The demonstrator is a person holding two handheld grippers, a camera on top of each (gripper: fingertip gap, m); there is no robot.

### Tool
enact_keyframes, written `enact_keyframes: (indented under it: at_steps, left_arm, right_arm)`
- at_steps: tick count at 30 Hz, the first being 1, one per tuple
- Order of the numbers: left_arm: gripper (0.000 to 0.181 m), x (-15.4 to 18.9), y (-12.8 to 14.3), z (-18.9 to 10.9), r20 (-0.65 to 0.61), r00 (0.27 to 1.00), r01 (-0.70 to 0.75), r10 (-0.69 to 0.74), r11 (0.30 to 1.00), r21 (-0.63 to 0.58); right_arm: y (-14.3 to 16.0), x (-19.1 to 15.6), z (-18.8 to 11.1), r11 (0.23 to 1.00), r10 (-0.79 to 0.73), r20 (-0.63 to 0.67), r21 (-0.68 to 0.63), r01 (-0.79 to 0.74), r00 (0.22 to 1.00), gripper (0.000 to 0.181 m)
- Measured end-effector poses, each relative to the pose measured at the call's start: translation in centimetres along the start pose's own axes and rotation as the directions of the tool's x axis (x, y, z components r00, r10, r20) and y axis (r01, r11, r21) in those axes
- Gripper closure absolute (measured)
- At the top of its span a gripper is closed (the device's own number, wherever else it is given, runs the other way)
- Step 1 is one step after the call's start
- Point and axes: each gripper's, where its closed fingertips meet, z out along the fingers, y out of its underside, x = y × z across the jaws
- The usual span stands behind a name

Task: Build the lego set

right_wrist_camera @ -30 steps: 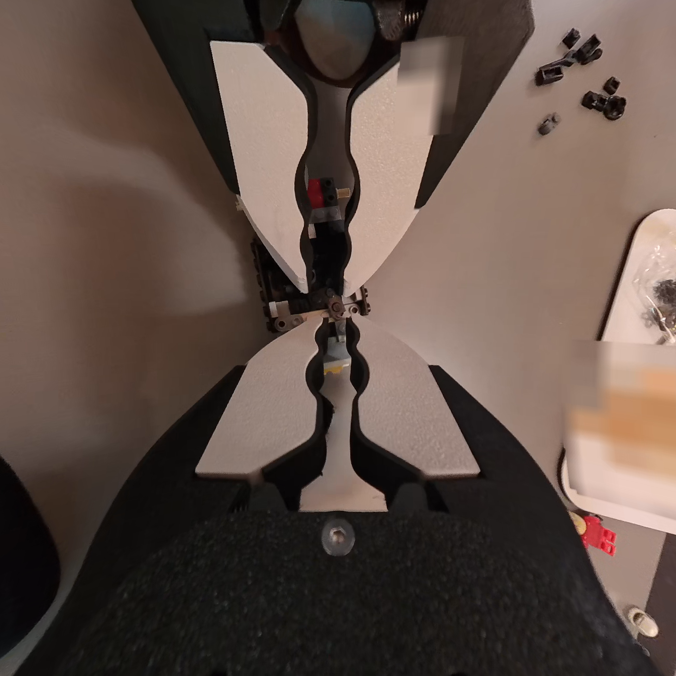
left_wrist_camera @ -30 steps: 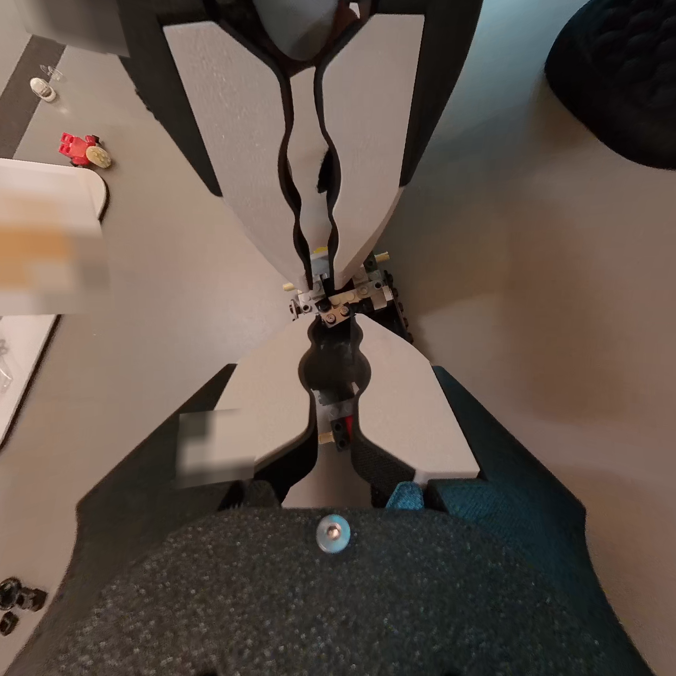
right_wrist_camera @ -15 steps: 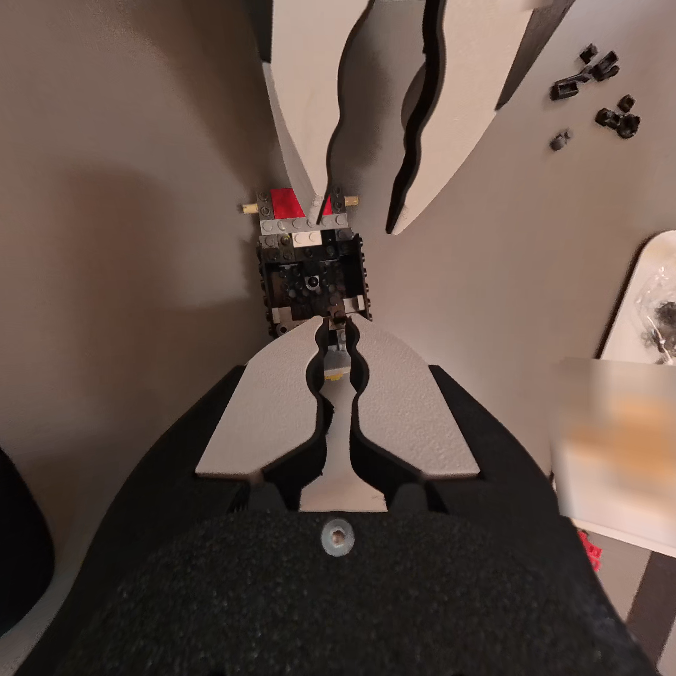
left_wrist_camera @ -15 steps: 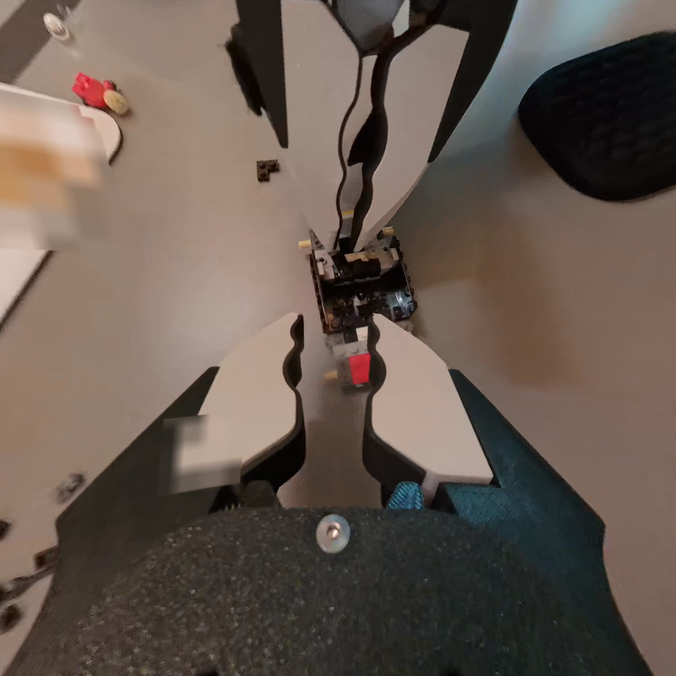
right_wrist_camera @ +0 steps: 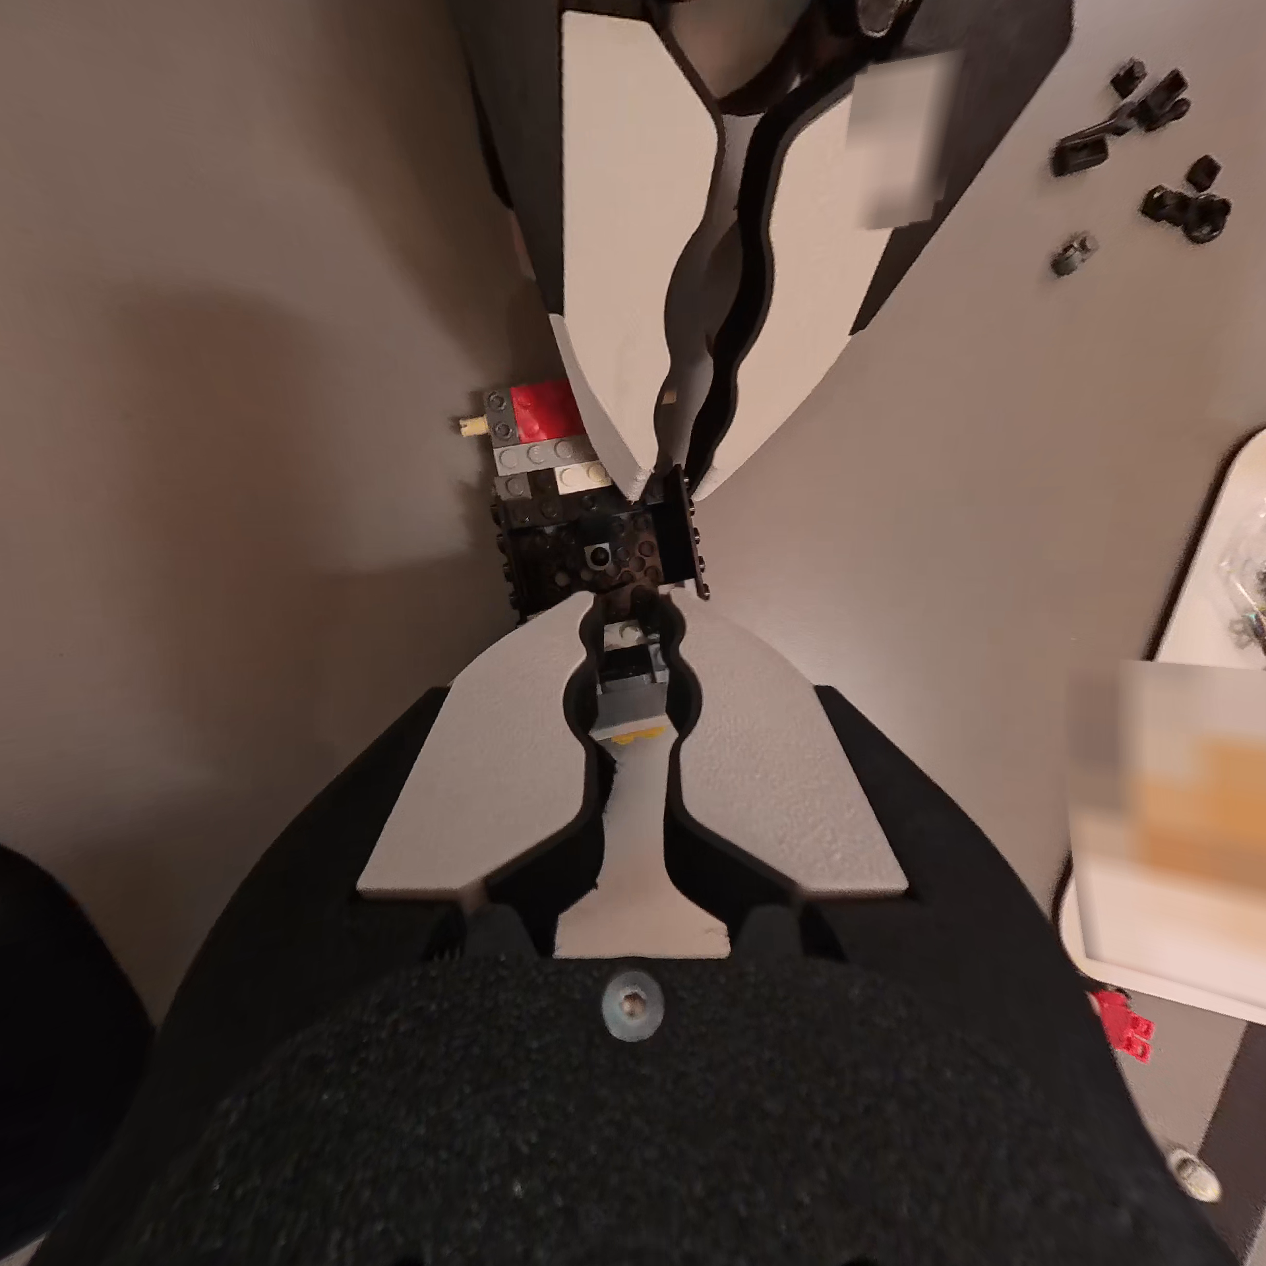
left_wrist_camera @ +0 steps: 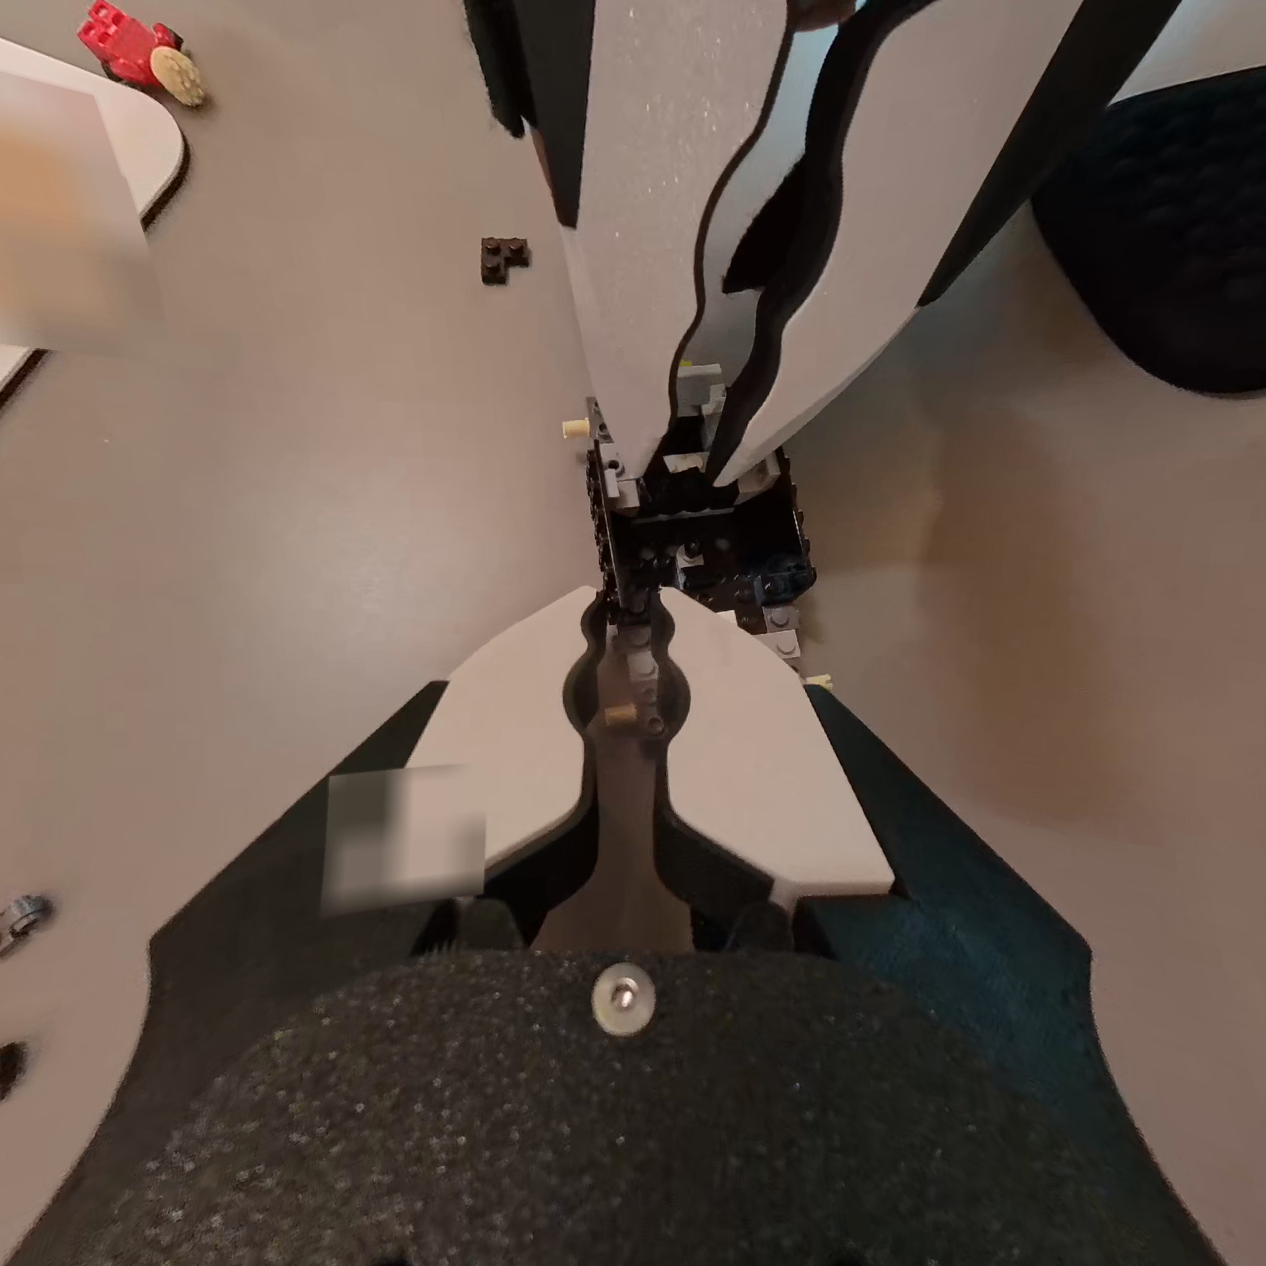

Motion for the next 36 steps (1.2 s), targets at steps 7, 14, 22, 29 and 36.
enact_keyframes:
  at_steps: [7,14,22,29,36]
  left_arm:
    - [0.170,0.6,0.2,-0.1,0.028,0.999,0.027,-0.027,0.999,-0.020]
    - [0.169,1.3,0.4,-0.2,0.021,0.999,0.046,-0.046,0.999,-0.019]
    - [0.169,1.8,0.5,-0.1,0.006,0.999,0.039,-0.039,0.999,-0.016]
    - [0.168,1.8,0.5,-0.1,-0.001,0.999,0.047,-0.047,0.999,-0.010]
    - [0.169,1.7,0.5,-0.1,-0.001,0.999,0.051,-0.051,0.999,-0.008]
  right_arm:
    - [0.0,-0.1,0.5,0.999,0.035,-0.026,-0.014,-0.036,0.999,0.167]
    - [-0.1,-0.6,0.5,0.998,0.064,-0.053,-0.007,-0.065,0.997,0.170]
    - [0.2,-0.9,0.5,0.996,0.084,0.005,0.017,-0.084,0.996,0.168]
    - [0.3,-0.9,0.5,0.999,0.045,0.039,0.002,-0.045,0.998,0.168]
    - [0.3,-1.0,0.4,0.999,0.043,0.036,0.007,-0.043,0.998,0.168]
